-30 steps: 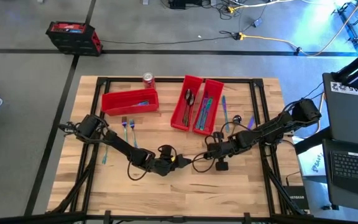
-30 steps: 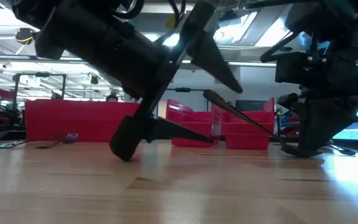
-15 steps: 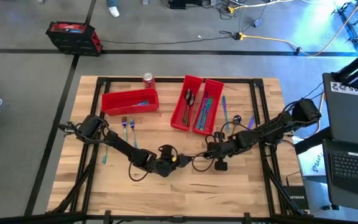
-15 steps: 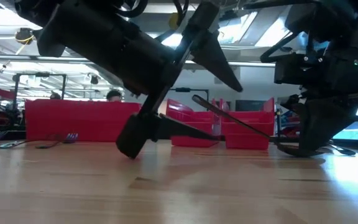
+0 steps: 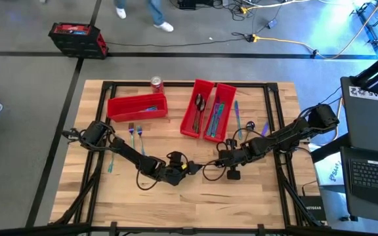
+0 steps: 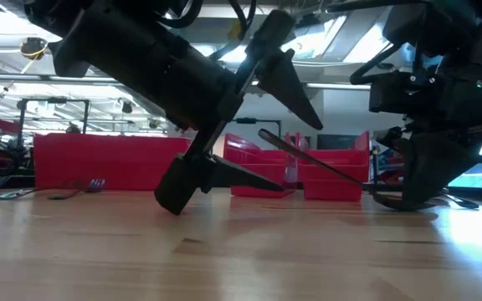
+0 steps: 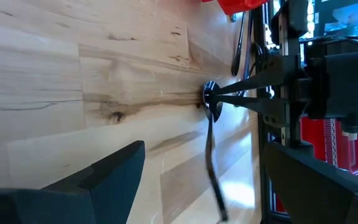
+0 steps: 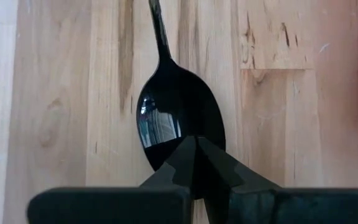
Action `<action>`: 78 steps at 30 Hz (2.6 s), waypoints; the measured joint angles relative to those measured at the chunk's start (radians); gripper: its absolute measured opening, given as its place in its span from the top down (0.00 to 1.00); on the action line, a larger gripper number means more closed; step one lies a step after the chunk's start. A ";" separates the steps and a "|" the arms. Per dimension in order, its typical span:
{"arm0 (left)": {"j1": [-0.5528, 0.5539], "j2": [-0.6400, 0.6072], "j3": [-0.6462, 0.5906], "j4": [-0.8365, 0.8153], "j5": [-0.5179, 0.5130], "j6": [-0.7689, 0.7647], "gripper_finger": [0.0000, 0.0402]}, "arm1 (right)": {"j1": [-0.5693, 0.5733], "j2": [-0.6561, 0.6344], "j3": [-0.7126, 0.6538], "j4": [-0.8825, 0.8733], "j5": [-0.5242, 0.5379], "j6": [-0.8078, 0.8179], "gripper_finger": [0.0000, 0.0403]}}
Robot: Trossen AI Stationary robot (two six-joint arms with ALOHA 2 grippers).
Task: Sort silverware
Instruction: Put the black spoon into the middle red bin
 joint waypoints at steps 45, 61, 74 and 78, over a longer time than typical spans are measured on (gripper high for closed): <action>0.046 -0.002 0.000 -0.019 0.036 0.050 0.69 | 0.000 0.000 0.000 0.013 -0.010 -0.026 1.00; 0.048 -0.002 -0.001 -0.019 0.039 0.085 0.91 | 0.000 0.000 0.000 0.013 -0.010 -0.026 1.00; 0.049 -0.001 -0.002 -0.010 0.039 0.121 0.99 | 0.000 -0.022 -0.002 0.012 -0.086 -0.053 0.98; 0.049 -0.001 -0.002 -0.010 0.047 0.135 1.00 | 0.000 -0.077 -0.002 0.021 -0.090 -0.048 0.94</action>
